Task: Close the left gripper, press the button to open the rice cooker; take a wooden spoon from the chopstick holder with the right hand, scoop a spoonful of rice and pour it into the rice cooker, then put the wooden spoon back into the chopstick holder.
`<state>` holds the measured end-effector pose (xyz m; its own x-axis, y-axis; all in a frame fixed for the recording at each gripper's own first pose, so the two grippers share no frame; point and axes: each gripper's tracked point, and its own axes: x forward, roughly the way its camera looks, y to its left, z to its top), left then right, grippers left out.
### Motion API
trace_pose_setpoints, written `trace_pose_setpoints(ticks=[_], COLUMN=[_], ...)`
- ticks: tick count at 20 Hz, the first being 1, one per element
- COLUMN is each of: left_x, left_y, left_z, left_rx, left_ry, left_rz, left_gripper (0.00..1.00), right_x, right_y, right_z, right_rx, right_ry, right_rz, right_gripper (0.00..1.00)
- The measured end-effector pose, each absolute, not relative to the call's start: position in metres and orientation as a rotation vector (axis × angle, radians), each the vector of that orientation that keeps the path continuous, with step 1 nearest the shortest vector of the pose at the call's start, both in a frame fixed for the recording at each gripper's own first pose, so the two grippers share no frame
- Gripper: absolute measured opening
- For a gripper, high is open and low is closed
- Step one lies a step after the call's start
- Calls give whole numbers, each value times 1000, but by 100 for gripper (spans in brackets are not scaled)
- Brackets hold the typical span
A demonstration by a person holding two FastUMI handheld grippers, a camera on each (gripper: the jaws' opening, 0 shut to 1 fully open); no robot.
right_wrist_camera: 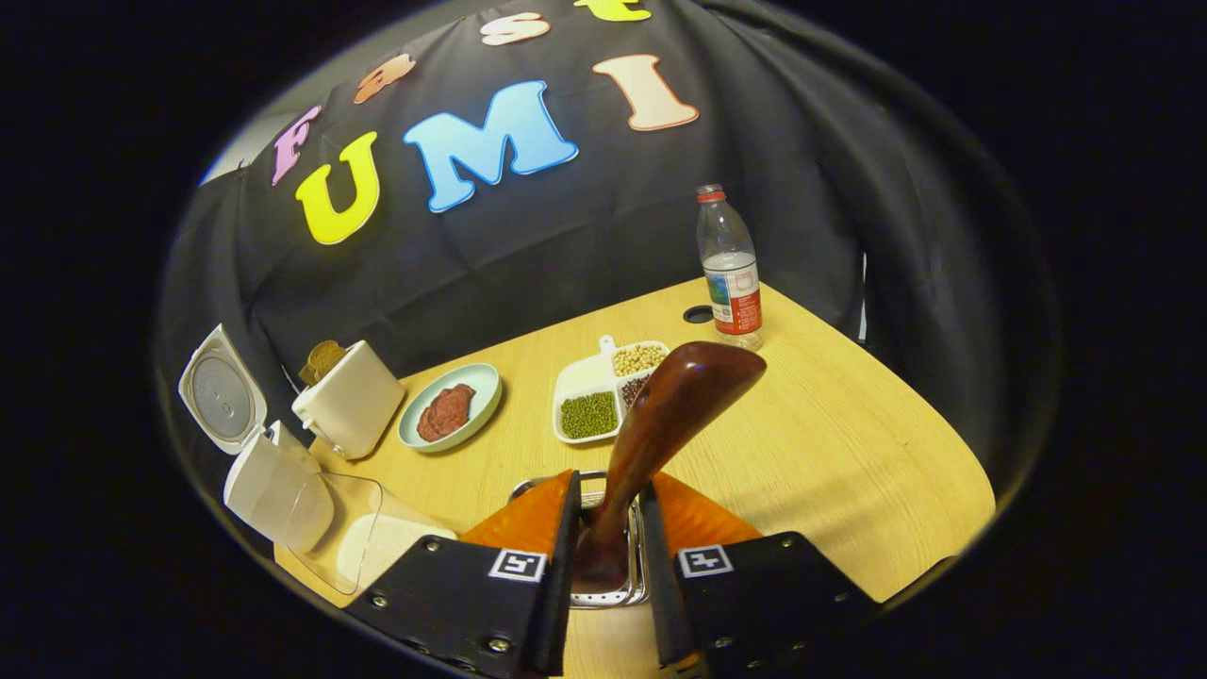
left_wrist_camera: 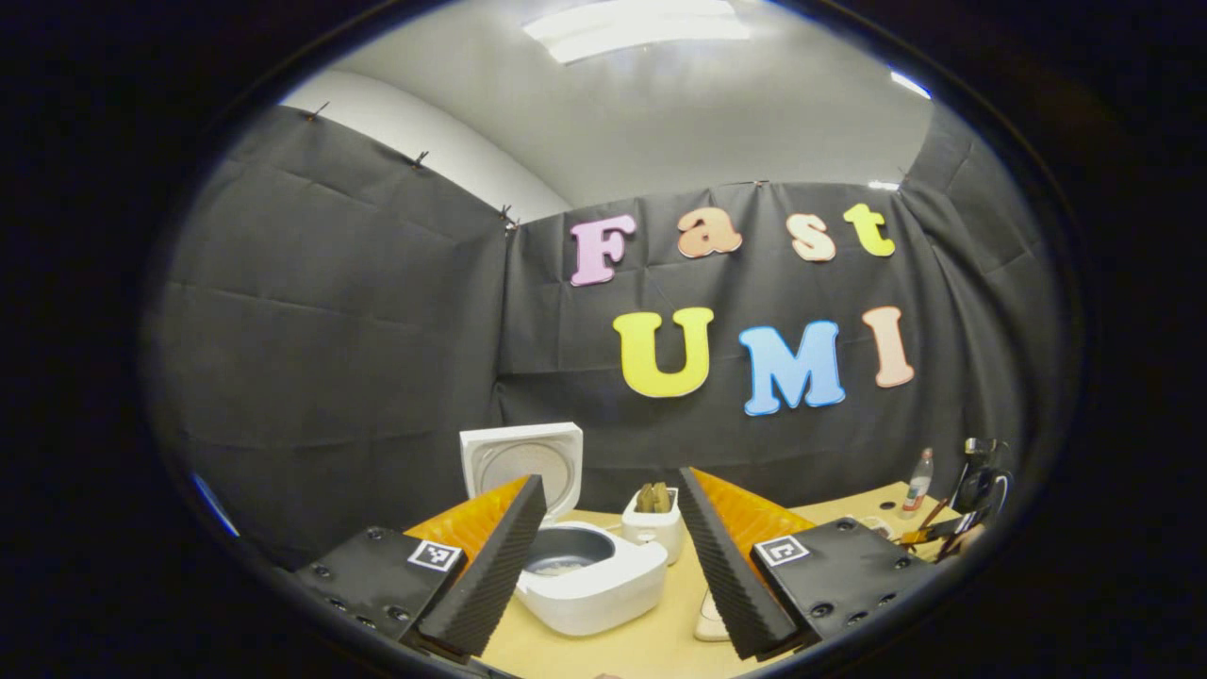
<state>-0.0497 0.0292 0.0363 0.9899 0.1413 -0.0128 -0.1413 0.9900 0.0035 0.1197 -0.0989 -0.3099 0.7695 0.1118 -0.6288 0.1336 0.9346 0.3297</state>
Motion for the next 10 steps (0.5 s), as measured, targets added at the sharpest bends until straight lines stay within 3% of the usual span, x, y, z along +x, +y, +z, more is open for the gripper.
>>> trace_pose_setpoints(ticks=[3, 4, 5, 10], left_x=[-50, -49, -47, -37], left_y=[24, 26, 29, 51], left_z=[28, 30, 29, 33], left_rx=[15, 20, 17, -23], left_ry=[26, 20, 20, 1], left_rz=[113, 108, 98, 60], left_gripper=[97, 97, 98, 98], right_x=[136, 126, 122, 117], right_y=[-107, -100, -95, -91], right_z=[-312, -300, -297, -253], right_rx=[362, 386, 379, 326], right_ry=[648, 665, 669, 602], right_rz=[-42, -30, -36, -71], right_gripper=[37, 16, 11, 11])
